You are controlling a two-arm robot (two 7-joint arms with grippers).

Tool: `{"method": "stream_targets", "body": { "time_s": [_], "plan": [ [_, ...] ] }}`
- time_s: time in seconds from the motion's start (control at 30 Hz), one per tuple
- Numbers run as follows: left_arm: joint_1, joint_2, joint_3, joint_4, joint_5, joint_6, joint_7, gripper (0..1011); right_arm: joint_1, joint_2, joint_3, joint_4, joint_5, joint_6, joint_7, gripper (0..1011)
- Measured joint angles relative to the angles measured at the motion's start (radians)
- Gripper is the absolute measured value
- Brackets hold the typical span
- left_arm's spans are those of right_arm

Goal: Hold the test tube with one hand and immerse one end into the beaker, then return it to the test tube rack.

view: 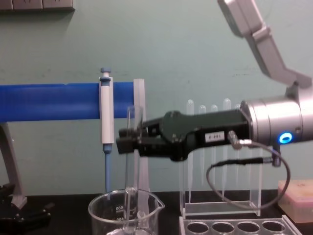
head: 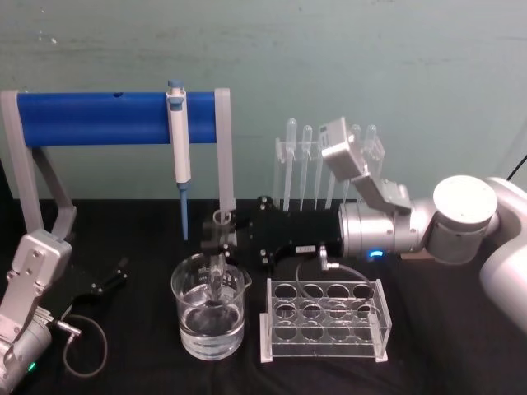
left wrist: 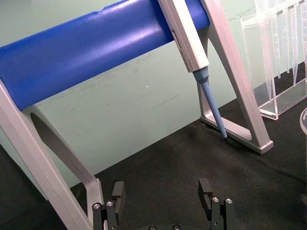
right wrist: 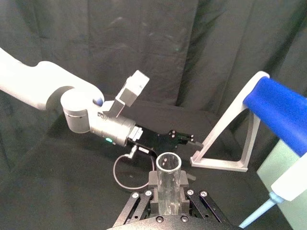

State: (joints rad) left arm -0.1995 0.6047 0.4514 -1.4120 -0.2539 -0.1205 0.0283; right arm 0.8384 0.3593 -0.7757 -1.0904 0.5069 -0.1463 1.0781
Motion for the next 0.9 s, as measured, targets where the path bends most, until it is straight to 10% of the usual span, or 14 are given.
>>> {"method": "stream_targets", "body": {
  "time_s": [0.9],
  "plan": [
    [0.0, 0.0, 0.0, 0.0, 0.0, 0.0, 0.0, 1000, 0.014, 0.166, 0.059, -0.235, 0.097, 0.07, -0.031, 230]
  ]
}}
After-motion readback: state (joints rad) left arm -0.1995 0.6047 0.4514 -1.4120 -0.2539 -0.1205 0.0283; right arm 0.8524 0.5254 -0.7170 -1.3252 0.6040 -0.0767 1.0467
